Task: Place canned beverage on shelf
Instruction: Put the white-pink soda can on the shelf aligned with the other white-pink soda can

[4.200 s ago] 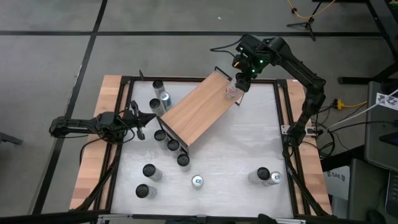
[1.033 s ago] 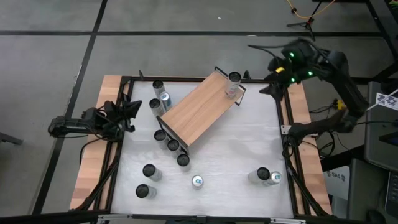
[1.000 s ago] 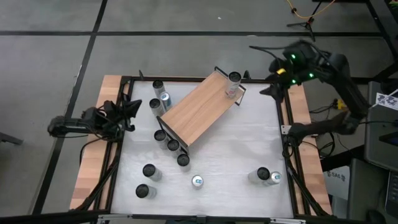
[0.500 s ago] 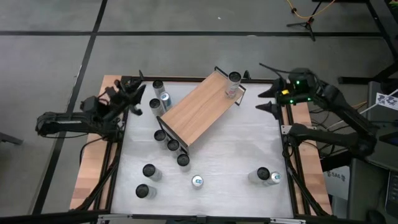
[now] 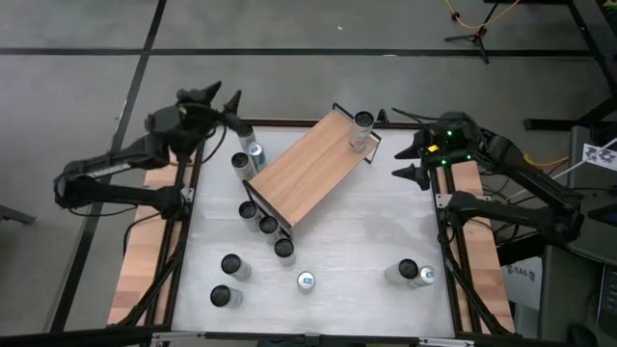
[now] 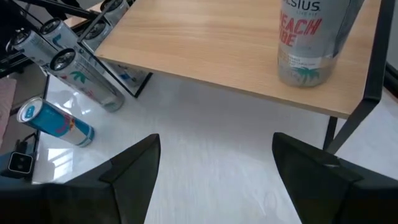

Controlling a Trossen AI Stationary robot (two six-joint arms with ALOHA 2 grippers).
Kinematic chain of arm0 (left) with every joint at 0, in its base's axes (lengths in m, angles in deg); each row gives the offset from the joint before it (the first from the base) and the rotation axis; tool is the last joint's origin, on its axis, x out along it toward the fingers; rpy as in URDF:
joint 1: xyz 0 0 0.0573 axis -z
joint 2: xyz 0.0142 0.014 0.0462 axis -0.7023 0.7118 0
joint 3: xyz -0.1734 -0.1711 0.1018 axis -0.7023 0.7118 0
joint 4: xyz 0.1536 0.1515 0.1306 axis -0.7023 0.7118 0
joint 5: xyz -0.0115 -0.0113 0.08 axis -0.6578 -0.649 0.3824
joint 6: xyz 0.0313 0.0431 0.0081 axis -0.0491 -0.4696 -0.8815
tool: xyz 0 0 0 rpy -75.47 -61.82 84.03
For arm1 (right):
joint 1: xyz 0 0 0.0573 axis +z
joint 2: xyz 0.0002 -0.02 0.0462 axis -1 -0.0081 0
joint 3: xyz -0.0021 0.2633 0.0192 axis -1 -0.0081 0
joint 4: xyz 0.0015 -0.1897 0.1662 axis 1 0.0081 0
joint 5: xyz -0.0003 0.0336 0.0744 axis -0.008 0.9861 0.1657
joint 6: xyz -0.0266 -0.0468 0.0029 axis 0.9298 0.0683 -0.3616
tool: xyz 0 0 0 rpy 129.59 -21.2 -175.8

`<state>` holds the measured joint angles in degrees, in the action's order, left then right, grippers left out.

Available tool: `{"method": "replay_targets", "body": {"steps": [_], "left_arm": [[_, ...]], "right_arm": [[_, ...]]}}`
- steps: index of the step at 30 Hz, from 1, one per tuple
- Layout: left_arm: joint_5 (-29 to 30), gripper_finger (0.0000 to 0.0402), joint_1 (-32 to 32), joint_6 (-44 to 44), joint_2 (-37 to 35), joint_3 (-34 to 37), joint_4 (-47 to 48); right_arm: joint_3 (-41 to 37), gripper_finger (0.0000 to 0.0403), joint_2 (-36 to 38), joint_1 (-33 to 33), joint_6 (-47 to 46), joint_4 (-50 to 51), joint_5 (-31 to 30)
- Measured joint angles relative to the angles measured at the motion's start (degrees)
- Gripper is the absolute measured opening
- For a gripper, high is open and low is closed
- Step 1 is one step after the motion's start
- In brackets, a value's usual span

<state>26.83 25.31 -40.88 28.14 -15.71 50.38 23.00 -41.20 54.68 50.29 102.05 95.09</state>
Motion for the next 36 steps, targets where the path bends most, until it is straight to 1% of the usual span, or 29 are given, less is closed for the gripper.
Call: {"method": "replay_targets", "body": {"steps": [3,6,9,13,16,19,23,26,31,36], "left_arm": [[-5.61,0.0284,-3.37,2.93,3.12,-4.32,4.65],[-12.4,0.0284,-8.03,5.87,5.73,-8.69,11.86],[-19.28,0.0284,-13.38,7.87,8.34,-12.91,20.82],[-30.4,0.0284,-21.06,10.37,12.72,-18.17,33.97],[-37.61,0.0284,-25.96,10.7,16.58,-20.94,42.5],[-42.23,0.0284,-29.5,9.97,20.37,-21.7,49.46],[-43.43,0.0284,-31.98,9.92,25.22,-21.7,57.16],[-43.46,0.0284,-32.6,9.81,28.35,-21.68,60.28],[-43.62,0.0284,-32.56,9.76,31.49,-21.68,60.38],[-43.81,0.0284,-32.56,9.8,32.26,-21.68,60.11]], "right_arm": [[0.0,0.0305,0.0,0.0,0.02,0.0,0.01],[0.0,0.0305,0.0,0.0,0.06,0.0,0.01],[0.0,0.0305,0.0,0.0,1.09,0.01,0.01],[0.0,0.0305,0.0,0.0,1.55,0.02,0.01],[0.0,0.0305,0.0,0.0,1.55,0.03,0.01],[0.0,0.0305,0.0,0.0,1.55,0.07,0.01],[0.0,0.0305,-0.02,0.0,1.55,0.29,0.01],[0.0,0.0305,-0.02,0.0,1.55,0.5,0.01],[0.0,0.0305,-0.02,0.0,1.55,0.5,0.01],[0.0,0.0305,-0.02,0.0,1.55,0.5,-0.01]]}}
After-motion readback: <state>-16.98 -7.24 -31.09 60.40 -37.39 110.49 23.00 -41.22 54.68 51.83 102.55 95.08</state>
